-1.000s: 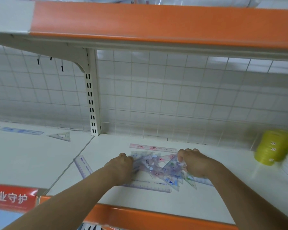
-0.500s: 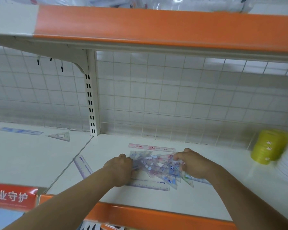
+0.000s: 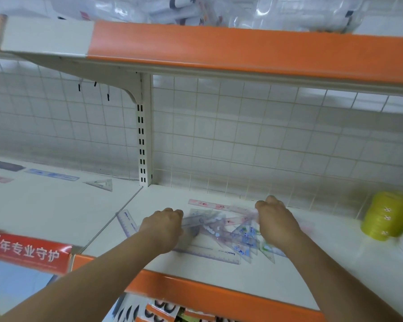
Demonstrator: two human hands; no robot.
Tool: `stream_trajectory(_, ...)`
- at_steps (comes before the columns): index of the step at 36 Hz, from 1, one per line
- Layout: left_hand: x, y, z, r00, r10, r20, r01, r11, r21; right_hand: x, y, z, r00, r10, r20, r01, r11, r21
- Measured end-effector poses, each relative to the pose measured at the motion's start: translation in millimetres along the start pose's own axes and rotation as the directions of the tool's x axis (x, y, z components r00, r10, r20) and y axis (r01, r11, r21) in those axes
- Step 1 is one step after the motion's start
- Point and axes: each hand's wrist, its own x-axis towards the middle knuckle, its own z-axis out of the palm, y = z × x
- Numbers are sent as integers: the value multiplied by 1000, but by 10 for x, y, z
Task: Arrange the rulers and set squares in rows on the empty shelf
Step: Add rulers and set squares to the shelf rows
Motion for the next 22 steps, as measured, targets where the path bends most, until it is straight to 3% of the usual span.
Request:
stream_trajectory(12, -162, -257, -32, 999, -32, -20, 32, 999, 2, -14, -397, 15, 995, -95, 0, 95, 995, 20)
stream_trajectory(22, -466, -869, -142, 995, -66, -81, 70, 997, 45, -94, -1074, -51, 981, -193, 2, 193, 981, 31)
